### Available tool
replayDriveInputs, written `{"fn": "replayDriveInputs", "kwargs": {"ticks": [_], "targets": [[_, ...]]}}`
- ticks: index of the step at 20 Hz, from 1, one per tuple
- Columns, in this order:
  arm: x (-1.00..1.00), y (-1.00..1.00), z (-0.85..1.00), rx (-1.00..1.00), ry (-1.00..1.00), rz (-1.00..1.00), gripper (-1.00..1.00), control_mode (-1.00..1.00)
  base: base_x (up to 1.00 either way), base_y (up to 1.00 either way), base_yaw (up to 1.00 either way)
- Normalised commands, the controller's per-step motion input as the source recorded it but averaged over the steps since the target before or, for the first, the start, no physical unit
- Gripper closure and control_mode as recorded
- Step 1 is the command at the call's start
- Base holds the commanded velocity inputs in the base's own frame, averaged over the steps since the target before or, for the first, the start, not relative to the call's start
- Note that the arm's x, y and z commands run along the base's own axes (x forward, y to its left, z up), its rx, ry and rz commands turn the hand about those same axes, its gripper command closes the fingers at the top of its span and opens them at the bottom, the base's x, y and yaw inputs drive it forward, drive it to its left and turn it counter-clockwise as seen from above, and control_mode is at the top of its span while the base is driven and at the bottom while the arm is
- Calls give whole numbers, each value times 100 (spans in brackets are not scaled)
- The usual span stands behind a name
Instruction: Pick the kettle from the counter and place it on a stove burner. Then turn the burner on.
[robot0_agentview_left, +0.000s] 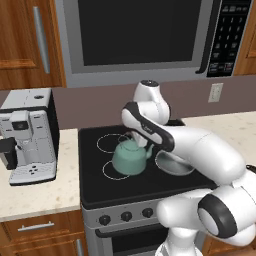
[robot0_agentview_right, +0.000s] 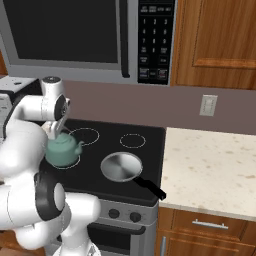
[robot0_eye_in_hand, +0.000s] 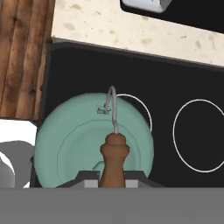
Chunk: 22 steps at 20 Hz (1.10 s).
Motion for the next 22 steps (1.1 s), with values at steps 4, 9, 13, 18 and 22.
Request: {"fn": "replayDriveInputs", "kwargs": {"ticks": [4, 9, 13, 18, 22], "targets": [[21, 24, -6, 0, 3, -1, 100, -100, 0, 0, 0], [2, 9, -9, 0, 1, 0, 100, -100, 0, 0, 0], [0, 1, -15, 0, 0, 0, 100, -100, 0, 0, 0], [0, 1, -19, 0, 0, 0, 100, -100, 0, 0, 0], [10, 11, -14, 0, 0, 0, 100, -100, 0, 0, 0]]}}
